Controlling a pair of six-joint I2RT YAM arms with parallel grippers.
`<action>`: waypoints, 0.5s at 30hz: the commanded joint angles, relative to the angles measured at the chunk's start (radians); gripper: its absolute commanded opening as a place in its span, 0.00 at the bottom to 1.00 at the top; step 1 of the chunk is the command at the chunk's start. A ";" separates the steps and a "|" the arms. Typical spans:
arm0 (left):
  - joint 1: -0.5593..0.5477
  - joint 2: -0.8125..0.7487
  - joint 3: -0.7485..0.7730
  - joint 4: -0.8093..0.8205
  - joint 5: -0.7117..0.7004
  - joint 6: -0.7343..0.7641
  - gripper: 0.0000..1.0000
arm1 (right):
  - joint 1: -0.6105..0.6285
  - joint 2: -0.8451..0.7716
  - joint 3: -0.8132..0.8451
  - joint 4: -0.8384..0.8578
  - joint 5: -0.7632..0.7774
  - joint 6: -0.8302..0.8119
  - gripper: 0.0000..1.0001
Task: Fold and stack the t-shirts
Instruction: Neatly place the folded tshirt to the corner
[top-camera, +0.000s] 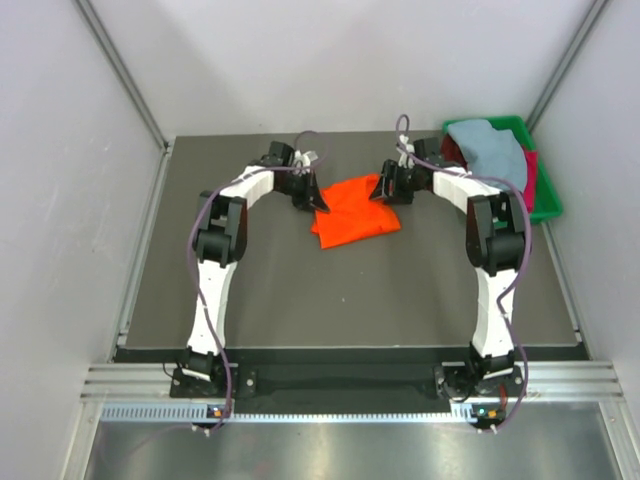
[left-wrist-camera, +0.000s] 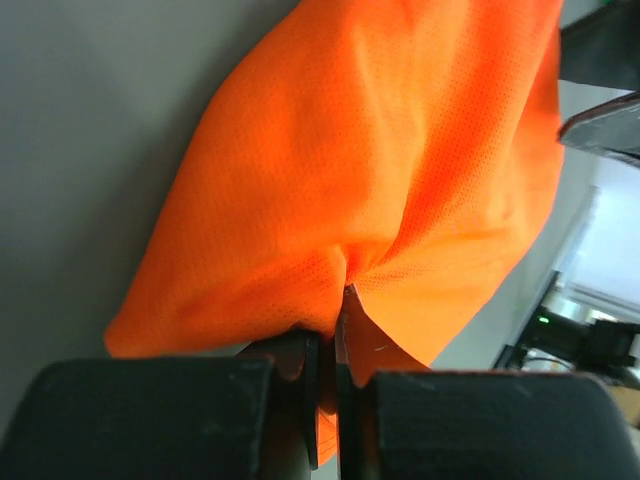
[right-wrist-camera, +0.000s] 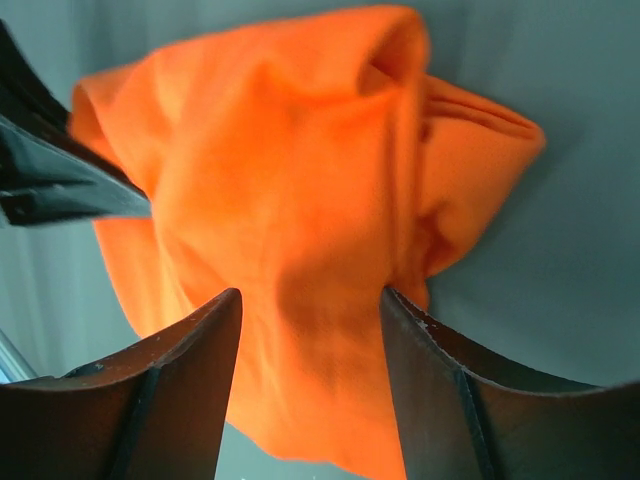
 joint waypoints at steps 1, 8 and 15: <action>0.070 -0.125 -0.024 -0.118 -0.158 0.122 0.00 | 0.008 -0.097 -0.015 0.012 0.006 -0.028 0.59; 0.284 -0.231 0.056 -0.299 -0.278 0.326 0.00 | -0.032 -0.186 -0.069 0.004 0.018 -0.052 0.59; 0.392 -0.157 0.151 -0.502 -0.391 0.474 0.00 | -0.037 -0.226 -0.091 0.003 0.029 -0.065 0.59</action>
